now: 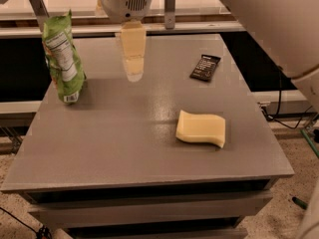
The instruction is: Pick green rice chip bag
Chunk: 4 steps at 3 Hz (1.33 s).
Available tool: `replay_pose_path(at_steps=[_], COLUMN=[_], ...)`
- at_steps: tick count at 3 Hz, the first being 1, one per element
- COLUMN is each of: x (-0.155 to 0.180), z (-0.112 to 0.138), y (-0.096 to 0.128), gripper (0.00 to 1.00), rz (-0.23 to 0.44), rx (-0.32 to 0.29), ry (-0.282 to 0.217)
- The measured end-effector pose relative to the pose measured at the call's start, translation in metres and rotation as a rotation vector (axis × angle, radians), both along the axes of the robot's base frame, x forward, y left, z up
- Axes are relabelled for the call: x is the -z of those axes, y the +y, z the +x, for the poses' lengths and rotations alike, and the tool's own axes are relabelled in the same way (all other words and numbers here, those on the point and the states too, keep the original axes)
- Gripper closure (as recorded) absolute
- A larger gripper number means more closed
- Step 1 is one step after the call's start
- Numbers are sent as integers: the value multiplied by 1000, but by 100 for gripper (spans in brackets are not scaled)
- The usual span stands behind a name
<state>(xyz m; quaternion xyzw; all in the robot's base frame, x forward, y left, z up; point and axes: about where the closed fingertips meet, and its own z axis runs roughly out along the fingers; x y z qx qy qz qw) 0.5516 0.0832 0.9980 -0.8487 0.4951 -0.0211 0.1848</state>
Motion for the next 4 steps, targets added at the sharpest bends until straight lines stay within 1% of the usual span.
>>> replay_pose_path(at_steps=[1, 2, 3, 4], x=[-1, -10, -15, -21], z=[8, 32, 60, 77], y=[6, 23, 44, 70], gripper=[0, 0, 0, 0], rz=[-36, -72, -94, -72], rx=[-49, -139, -264, -424], ry=[-42, -123, -182, -240])
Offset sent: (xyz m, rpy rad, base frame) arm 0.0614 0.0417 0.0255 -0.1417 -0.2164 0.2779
